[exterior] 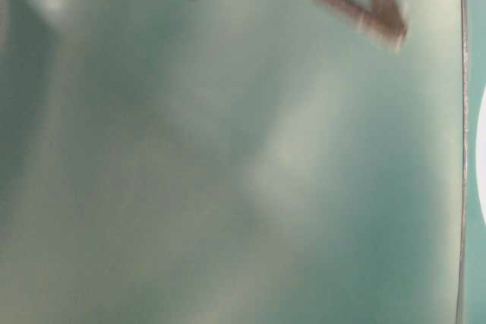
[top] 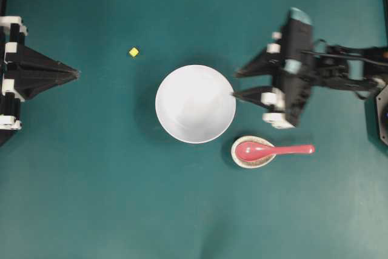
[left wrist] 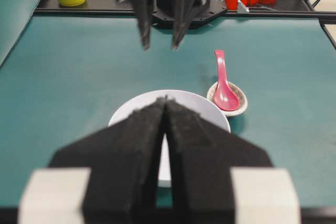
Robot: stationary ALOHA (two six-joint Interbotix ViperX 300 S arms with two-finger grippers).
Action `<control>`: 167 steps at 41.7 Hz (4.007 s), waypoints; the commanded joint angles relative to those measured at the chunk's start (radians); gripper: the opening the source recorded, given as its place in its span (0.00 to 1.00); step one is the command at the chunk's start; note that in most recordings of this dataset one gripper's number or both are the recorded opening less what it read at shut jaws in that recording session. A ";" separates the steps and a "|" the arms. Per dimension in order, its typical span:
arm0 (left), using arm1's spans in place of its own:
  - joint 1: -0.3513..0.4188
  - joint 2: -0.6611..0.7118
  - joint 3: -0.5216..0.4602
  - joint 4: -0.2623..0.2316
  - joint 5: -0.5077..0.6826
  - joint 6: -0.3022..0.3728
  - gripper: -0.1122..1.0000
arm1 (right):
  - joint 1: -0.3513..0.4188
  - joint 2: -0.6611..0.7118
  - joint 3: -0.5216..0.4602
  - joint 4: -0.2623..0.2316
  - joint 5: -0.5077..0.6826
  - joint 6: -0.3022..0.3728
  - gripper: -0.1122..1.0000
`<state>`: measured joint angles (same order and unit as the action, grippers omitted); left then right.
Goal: Scoop the yellow hexagonal prism block from the bowl with a spoon using the right arm.
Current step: 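Move the right gripper to the yellow block on the table, then grasp the yellow block with the right gripper and carry it over the bowl, then release the yellow block into the bowl and retract the right gripper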
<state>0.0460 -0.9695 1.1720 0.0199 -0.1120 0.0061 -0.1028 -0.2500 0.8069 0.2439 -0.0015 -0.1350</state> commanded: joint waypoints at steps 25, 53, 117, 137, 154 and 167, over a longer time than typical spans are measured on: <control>0.002 -0.006 -0.023 0.003 -0.005 0.003 0.10 | -0.081 0.457 -0.615 -0.123 0.175 -0.048 0.58; 0.002 -0.012 -0.023 0.003 -0.005 0.006 0.10 | -0.155 0.730 -0.822 -0.121 0.149 -0.041 0.58; 0.002 -0.018 -0.025 0.003 -0.003 0.028 0.10 | -0.124 0.799 -0.839 -0.055 0.095 0.034 0.35; 0.002 -0.020 -0.026 0.003 0.008 0.026 0.10 | -0.055 0.581 -0.765 -0.054 0.244 0.034 0.35; 0.002 -0.018 -0.025 0.003 0.009 0.021 0.10 | -0.023 0.288 -0.426 -0.051 0.207 0.106 0.35; 0.002 -0.020 -0.025 0.003 0.009 0.021 0.10 | 0.008 0.183 -0.261 -0.049 0.133 0.160 0.35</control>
<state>0.0460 -0.9940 1.1720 0.0199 -0.0982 0.0291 -0.1028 -0.0276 0.5430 0.1917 0.1457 0.0230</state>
